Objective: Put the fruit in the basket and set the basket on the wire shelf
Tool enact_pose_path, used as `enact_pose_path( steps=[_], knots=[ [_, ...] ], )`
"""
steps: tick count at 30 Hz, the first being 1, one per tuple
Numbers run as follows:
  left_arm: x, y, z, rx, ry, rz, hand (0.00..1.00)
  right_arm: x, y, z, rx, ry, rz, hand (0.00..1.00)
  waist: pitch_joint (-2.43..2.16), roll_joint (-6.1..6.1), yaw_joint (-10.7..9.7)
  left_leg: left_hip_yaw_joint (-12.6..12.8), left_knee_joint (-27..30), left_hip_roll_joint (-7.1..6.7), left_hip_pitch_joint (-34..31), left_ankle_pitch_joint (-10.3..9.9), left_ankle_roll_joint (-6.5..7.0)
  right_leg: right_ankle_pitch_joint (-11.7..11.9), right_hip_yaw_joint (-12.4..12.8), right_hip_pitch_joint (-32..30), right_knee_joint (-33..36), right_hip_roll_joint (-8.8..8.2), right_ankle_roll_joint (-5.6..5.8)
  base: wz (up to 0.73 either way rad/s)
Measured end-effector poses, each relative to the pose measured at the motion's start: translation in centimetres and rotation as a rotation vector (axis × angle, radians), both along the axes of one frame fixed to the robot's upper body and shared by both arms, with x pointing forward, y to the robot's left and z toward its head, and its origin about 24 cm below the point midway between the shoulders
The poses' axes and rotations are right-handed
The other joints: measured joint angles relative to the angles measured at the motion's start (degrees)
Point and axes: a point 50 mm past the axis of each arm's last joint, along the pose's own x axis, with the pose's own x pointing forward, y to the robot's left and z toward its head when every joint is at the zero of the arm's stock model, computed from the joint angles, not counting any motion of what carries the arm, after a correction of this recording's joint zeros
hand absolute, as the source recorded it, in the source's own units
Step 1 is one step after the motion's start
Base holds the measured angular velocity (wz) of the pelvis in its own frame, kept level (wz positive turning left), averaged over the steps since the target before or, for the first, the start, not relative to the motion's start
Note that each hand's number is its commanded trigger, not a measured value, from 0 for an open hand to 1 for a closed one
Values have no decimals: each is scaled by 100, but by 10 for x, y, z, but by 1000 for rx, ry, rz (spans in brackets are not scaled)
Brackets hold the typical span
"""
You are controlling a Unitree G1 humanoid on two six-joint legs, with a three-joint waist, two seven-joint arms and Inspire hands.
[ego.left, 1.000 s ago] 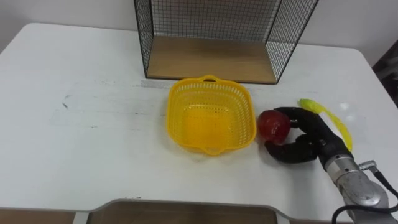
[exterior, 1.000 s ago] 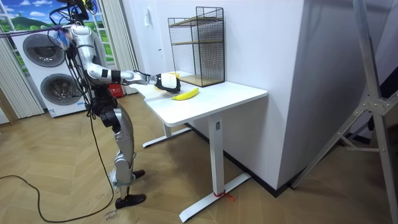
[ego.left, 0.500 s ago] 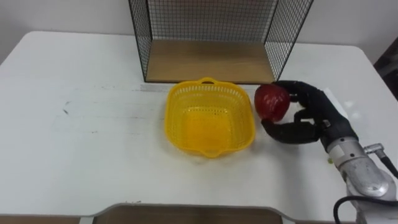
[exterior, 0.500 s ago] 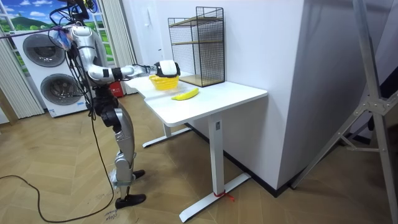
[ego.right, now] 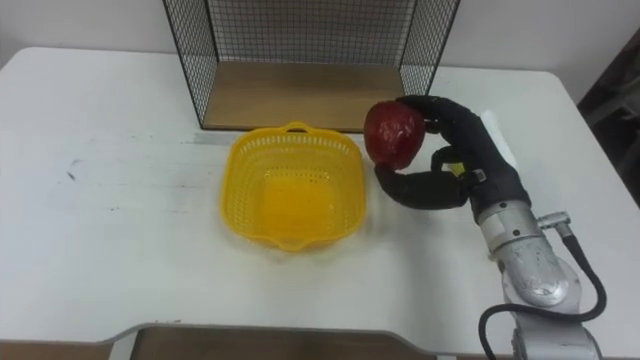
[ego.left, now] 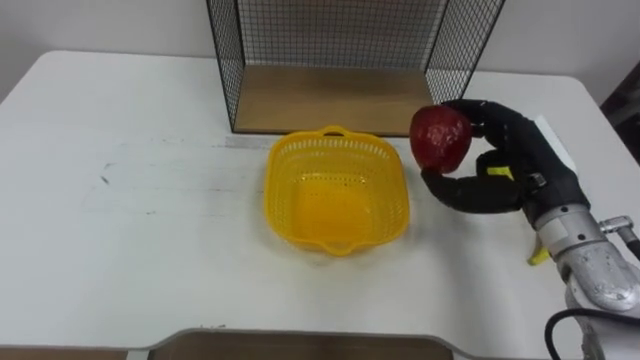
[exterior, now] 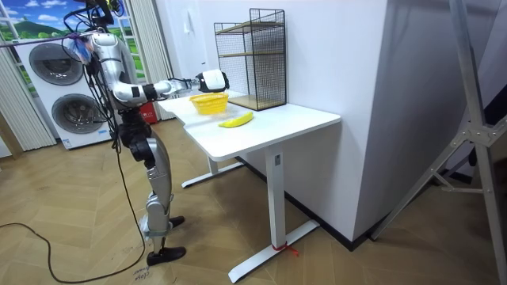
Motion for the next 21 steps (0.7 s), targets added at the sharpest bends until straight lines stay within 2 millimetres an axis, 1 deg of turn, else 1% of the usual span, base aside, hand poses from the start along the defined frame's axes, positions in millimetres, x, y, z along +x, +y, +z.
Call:
enact_pose_path(
  steps=[4,6,8,11,12,14,21],
  knots=[
    [2,0,0,-1,-4,-5,0,5,6,9,-19,-37,24,100,4,-29,-3,0,-2,1,0,0,-1,0,8,8,0,3,0,0],
    [4,-1,0,-3,-3,-24,0,7,13,10,-40,-41,49,100,-4,-58,0,14,-20,1,7,1,-1,0,12,15,0,2,0,0],
    [7,-3,-1,-5,-3,-42,0,7,25,11,-48,-43,104,100,11,-96,1,17,-22,2,7,2,-2,0,12,15,-1,2,0,0],
    [10,-3,-1,-6,-5,-57,0,6,36,8,-61,-25,164,100,10,-141,19,9,-21,0,0,1,-2,0,-3,16,-1,1,0,0],
    [11,-3,0,-5,-6,-63,0,6,37,8,-62,-21,171,100,15,-151,29,5,-21,0,-5,1,-2,0,-8,15,-2,2,0,3],
    [15,-2,0,-1,-13,-67,0,6,38,7,-66,-12,187,100,36,-180,110,0,-17,1,-19,2,-3,0,-20,6,-3,2,0,0],
    [15,0,0,3,-11,-70,0,5,48,3,-112,19,250,100,34,-182,234,1,-8,3,-29,2,-3,0,-58,5,-4,1,0,0]
  ],
)
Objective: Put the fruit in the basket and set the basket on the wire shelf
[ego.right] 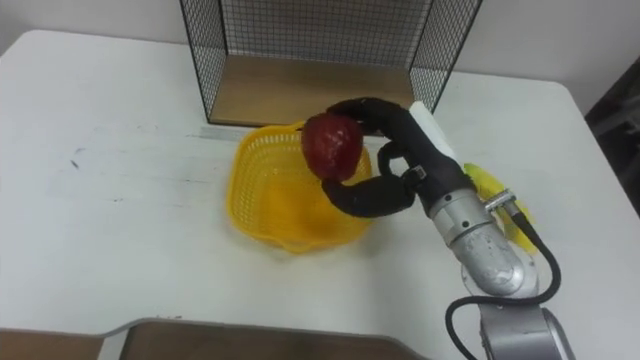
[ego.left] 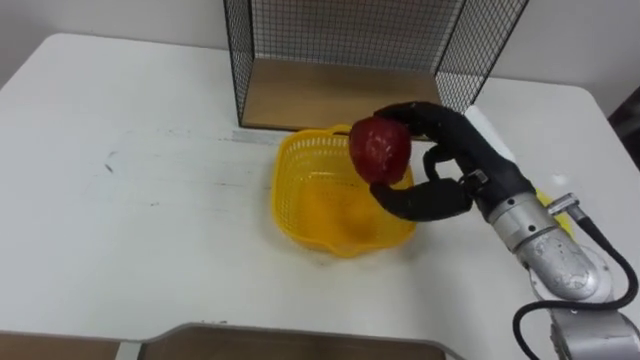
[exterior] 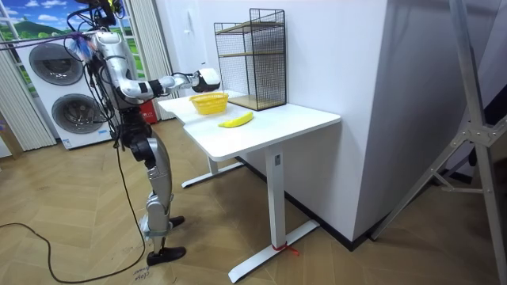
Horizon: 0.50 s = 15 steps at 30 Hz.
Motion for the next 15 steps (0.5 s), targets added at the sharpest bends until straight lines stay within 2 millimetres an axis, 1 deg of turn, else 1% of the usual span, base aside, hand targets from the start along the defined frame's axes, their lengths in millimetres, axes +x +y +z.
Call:
enact_pose_path(
  steps=[2,4,5,6,7,11,15],
  knots=[
    [-1,0,0,2,3,-6,0,0,1,-1,-26,7,12,100,-2,3,59,0,1,-1,1,0,0,0,-5,1,0,-1,0,0],
    [-1,0,0,2,5,-7,0,0,1,-1,-29,13,21,100,-4,7,69,-1,5,-1,0,0,0,0,-9,4,0,-2,0,0],
    [-1,0,0,2,6,-7,0,0,1,-1,-30,14,23,86,-8,13,74,-2,9,-1,0,0,0,0,-12,6,0,-2,0,0],
    [-2,0,0,2,8,-7,0,0,2,-2,-30,17,26,11,-14,21,77,-1,11,-2,0,0,0,0,-13,8,0,-2,0,0],
    [-2,0,0,2,9,-7,0,-1,2,-2,-31,19,28,0,-17,25,77,-2,11,-2,1,0,0,0,-14,10,0,-2,0,0],
    [-3,0,0,2,12,-6,0,-1,2,-3,-41,31,38,0,-42,65,77,-1,13,-2,14,1,0,0,-17,26,1,-4,0,0],
    [-4,0,-1,2,17,-4,0,-1,2,-3,-45,30,37,0,-44,68,74,-2,13,-1,22,2,0,0,-26,35,2,-4,0,0]
  ],
)
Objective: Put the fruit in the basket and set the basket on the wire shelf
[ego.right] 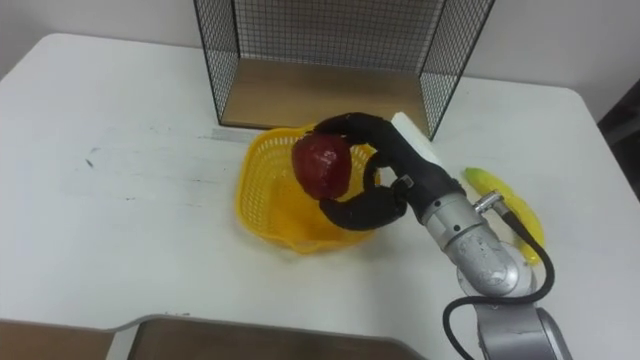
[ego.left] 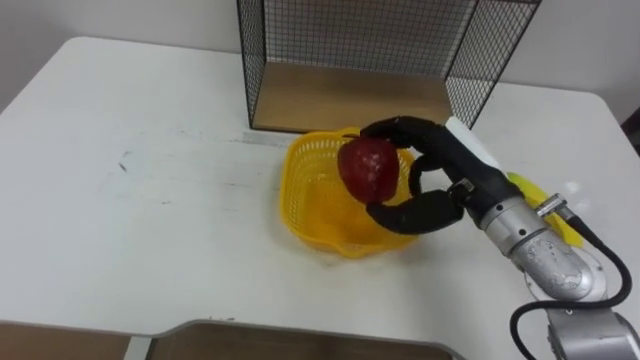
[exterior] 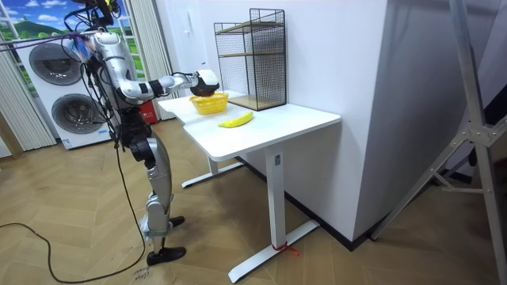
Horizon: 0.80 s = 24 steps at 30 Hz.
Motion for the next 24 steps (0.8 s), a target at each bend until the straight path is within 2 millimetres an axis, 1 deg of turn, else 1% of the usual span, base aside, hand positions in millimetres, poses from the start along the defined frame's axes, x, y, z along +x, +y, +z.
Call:
enact_pose_path(
  steps=[4,8,14,18,24],
  knots=[
    [0,0,0,0,0,-1,0,0,0,0,0,-1,-2,0,3,-5,-10,-6,0,-1,-6,0,0,0,-13,0,1,-2,0,0],
    [0,0,0,0,0,-2,0,0,0,0,1,0,-2,0,15,-15,-13,-19,0,0,-20,0,0,0,-43,-5,0,-2,0,0],
    [1,-1,0,-4,-2,-3,0,0,0,0,1,0,-2,0,53,-46,-21,-47,10,-4,-65,0,0,0,-59,-29,-2,-1,0,1],
    [2,-2,0,-5,-3,-9,0,0,0,0,5,0,-2,0,54,-48,-26,-69,33,-5,-102,-1,0,0,-103,-42,-2,-1,0,4],
    [5,-2,0,-7,-10,-10,0,0,0,1,66,4,0,0,52,-49,-53,-66,42,-2,-101,-1,0,0,-121,-31,-2,-2,0,0]
  ],
)
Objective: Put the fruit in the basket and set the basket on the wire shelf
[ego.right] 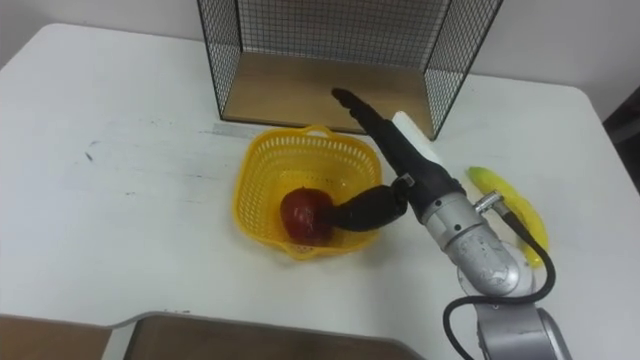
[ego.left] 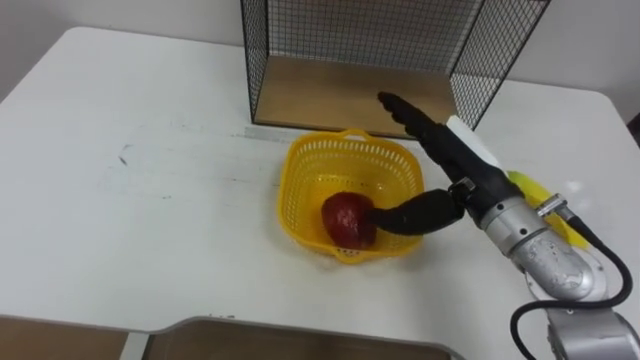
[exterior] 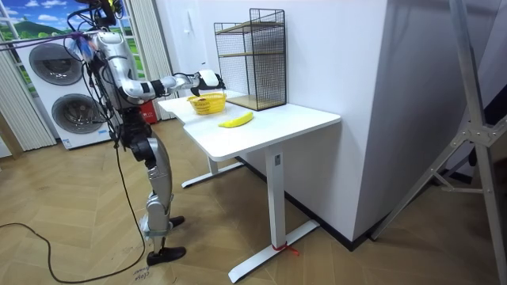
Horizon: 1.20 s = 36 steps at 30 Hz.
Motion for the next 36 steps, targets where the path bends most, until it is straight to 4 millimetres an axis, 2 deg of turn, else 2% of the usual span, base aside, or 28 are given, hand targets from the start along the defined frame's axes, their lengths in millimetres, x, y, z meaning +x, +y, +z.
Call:
enact_pose_path(
  steps=[6,9,11,13,16,18,24,31,36],
  knots=[
    [-4,1,0,4,5,9,0,1,-7,5,11,-37,-60,0,-25,-5,-45,28,32,7,16,0,1,0,9,21,1,-3,0,0],
    [-9,1,0,6,13,23,0,2,-18,11,25,-92,-143,0,-29,8,-51,37,31,6,83,0,1,0,43,58,2,-3,0,-3],
    [-14,1,-1,5,27,30,0,3,-28,15,36,-130,-217,0,-29,67,-59,51,5,4,129,0,1,0,77,99,1,-2,0,-6],
    [-18,1,-1,6,37,28,0,3,-35,19,51,-160,-269,0,-50,77,-141,45,13,4,149,0,1,0,59,120,1,-4,0,0],
    [-20,1,-1,8,43,30,0,2,-48,25,133,-197,-351,0,-50,111,-200,64,8,8,185,1,0,0,83,120,2,-3,0,-5],
    [-23,2,-1,10,44,56,0,0,-58,28,177,-216,-400,0,-55,124,-309,67,6,8,185,2,0,1,87,121,5,-6,0,0],
    [-25,6,0,16,29,105,0,-3,-84,21,178,-218,-549,0,-61,118,-442,100,-14,12,166,2,0,0,114,97,12,-5,0,-1],
    [-27,7,1,19,32,124,0,-9,-97,15,215,-220,-655,0,-68,109,-473,158,-63,18,189,2,0,1,156,82,5,-7,0,-3],
    [-29,9,1,24,36,138,0,-10,-107,11,251,-212,-717,0,-97,67,-474,148,-62,21,187,2,0,1,112,94,4,-12,0,1]
  ],
)
